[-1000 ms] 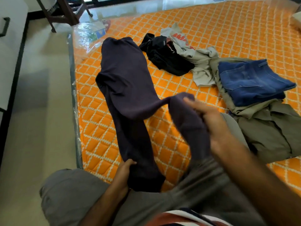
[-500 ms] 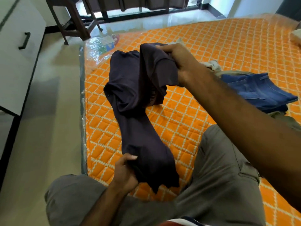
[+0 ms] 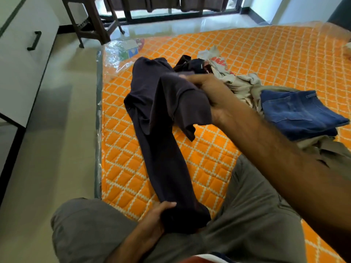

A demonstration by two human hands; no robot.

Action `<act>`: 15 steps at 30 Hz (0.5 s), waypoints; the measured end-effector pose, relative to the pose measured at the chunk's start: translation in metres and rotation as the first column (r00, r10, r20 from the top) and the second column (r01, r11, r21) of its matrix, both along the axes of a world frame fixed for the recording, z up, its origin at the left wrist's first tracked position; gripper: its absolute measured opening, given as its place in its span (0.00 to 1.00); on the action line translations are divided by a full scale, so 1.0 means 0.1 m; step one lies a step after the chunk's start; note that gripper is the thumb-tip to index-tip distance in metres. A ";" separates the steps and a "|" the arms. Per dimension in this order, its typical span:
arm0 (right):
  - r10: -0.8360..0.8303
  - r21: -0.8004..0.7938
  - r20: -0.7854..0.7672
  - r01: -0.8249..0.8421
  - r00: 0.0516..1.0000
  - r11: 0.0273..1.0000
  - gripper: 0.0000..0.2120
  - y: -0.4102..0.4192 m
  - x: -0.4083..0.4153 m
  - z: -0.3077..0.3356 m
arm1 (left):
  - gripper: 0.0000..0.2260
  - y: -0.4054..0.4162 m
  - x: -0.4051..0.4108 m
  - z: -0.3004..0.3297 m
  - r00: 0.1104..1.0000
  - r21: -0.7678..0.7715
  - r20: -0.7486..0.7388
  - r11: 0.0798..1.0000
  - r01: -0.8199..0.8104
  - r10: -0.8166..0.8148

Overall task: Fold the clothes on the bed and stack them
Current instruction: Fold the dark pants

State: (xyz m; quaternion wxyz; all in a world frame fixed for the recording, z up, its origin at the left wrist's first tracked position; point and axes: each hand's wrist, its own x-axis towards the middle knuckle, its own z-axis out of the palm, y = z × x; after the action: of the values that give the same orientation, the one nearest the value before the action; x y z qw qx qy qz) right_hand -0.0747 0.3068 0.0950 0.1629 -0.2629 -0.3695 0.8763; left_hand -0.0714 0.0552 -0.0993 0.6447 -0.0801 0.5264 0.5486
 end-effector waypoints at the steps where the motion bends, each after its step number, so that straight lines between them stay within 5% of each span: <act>1: 0.017 -0.023 0.013 -0.017 1.000 1.000 0.11 -0.10 0.05 -0.06 | 0.21 0.02 0.00 0.01 0.998 -0.016 -0.065 1.000 0.001 -0.002; 6: 0.055 -0.099 0.101 -0.045 0.993 0.994 0.09 -0.52 0.47 -0.28 | 0.24 0.17 0.07 0.06 0.990 0.066 -0.041 0.989 -0.133 0.136; 9: 0.124 0.008 0.148 -0.126 0.981 0.992 0.09 -0.69 0.81 -0.33 | 0.13 0.32 0.12 0.14 0.993 0.176 0.044 0.977 -0.120 0.113; 11: 0.155 0.102 0.220 -0.181 0.963 0.978 0.12 -0.72 1.01 -0.42 | 0.20 0.47 0.08 0.14 0.986 0.247 0.065 0.955 -0.164 0.152; 13: 0.143 0.192 0.301 -0.207 0.943 0.959 0.11 -0.70 1.18 -0.54 | 0.02 0.62 0.01 0.23 0.978 0.284 0.071 0.936 -0.209 0.197; 15: 0.126 0.291 0.397 -0.255 0.909 0.922 0.14 -0.67 1.30 -0.73 | 0.27 0.72 -0.12 0.24 0.960 0.367 0.148 0.888 -0.277 0.238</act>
State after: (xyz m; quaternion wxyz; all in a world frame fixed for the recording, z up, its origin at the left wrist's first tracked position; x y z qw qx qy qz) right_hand 0.0552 0.2393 0.0221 0.0450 -0.3540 -0.5617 0.7464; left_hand -0.0838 0.1273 -0.0751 0.5947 -0.0483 0.3606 0.7169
